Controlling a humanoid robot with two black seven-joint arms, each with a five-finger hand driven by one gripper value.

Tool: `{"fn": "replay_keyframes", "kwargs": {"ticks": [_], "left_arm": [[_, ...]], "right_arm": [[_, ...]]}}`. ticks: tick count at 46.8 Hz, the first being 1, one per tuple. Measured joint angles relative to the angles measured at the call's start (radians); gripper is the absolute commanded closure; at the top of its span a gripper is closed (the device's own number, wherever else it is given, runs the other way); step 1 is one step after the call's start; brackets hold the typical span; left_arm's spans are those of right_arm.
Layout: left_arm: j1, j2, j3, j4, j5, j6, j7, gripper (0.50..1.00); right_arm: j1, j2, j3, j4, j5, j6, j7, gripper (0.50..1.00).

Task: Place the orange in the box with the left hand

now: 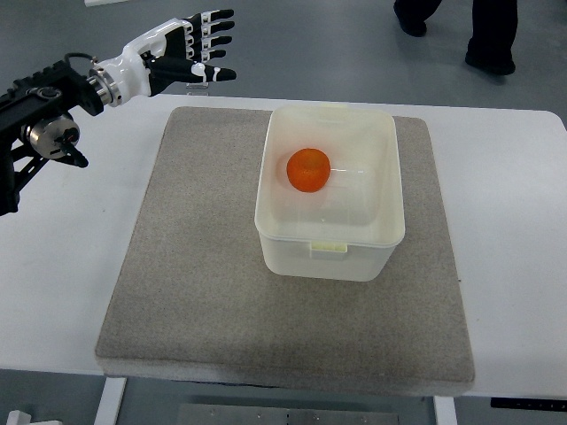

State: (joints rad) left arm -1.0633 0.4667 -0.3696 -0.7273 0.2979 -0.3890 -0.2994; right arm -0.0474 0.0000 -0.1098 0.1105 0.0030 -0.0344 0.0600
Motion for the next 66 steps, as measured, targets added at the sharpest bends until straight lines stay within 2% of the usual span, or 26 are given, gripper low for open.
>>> {"fn": "replay_keyframes", "kwargs": {"ticks": [10,15,23,31,35,45,66], "left_arm": [[0.06,-0.002,-0.046,0.105,-0.134,-0.109,0.003,0.506],[0.083,-0.004,-0.054,0.143,-0.23,-0.162,0.026,0.506],[0.1,-0.002,-0.073,0.153,-0.359,-0.186,0.144,0.506],[0.103,-0.009,-0.116,0.193,-0.557,-0.212,0.301,0.506],[0.113,-0.01,-0.122,0.199,-0.64,-0.216,0.334,0.506],[0.143,-0.011,-0.139,0.201,-0.712,-0.214,0.37,0.506],[0.157,-0.01,-0.141,0.201,-0.712,-0.21,0.371,0.506]], "right_arm": [[0.0,0.0,-0.001,0.0,0.0,0.0,0.0,0.568],[0.0,0.0,-0.001,0.0,0.0,0.001,0.0,0.568],[0.0,0.0,0.0,0.0,0.0,0.0,0.0,0.568],[0.0,0.0,0.0,0.0,0.0,0.0,0.0,0.568],[0.0,0.0,0.001,0.0,0.002,0.002,0.0,0.57],[0.0,0.0,-0.001,0.012,0.003,0.004,0.0,0.568],[-0.002,0.0,-0.002,0.077,0.002,0.022,-0.001,0.568]]}}
